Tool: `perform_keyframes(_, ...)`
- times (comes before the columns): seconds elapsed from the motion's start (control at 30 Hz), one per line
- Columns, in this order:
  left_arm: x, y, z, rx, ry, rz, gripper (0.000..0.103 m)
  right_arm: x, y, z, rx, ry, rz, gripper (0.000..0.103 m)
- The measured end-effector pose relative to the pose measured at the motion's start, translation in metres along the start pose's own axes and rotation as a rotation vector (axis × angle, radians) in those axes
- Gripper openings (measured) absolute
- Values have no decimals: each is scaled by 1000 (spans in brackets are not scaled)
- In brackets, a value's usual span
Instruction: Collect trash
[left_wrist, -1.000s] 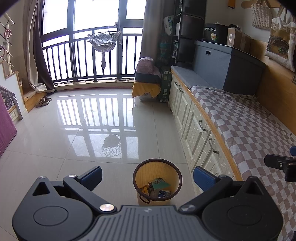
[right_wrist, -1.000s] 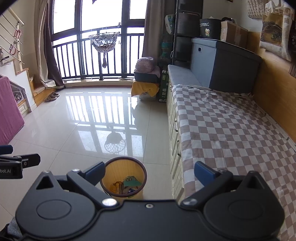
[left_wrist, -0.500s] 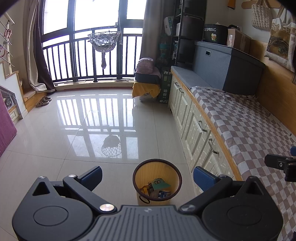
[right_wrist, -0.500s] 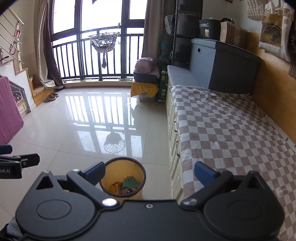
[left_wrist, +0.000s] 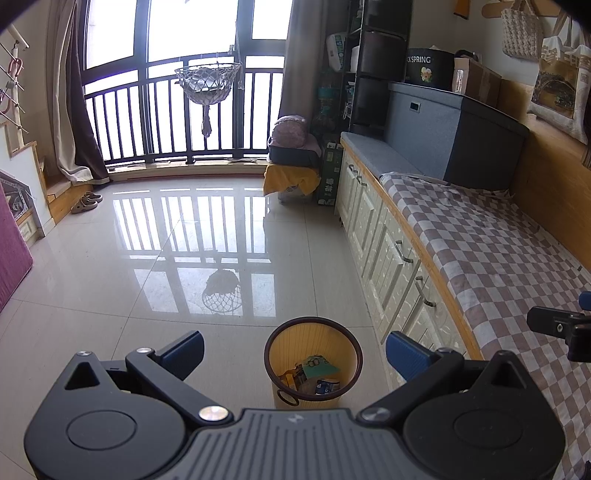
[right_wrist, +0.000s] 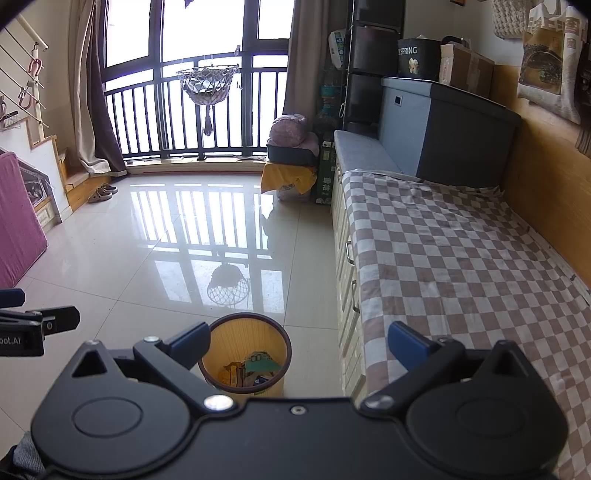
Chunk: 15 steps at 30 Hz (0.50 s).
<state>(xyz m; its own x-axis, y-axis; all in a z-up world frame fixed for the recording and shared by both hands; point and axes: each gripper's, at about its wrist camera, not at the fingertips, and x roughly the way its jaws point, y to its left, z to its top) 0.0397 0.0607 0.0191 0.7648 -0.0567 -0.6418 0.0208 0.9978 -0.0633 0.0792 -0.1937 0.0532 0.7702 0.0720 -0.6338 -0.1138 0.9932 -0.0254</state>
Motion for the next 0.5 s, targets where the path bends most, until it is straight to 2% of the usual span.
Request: perform_keyframes(0.5, 0, -1, -1, -1, -1, 1, 103, 0, 1, -1, 1, 0, 0, 103)
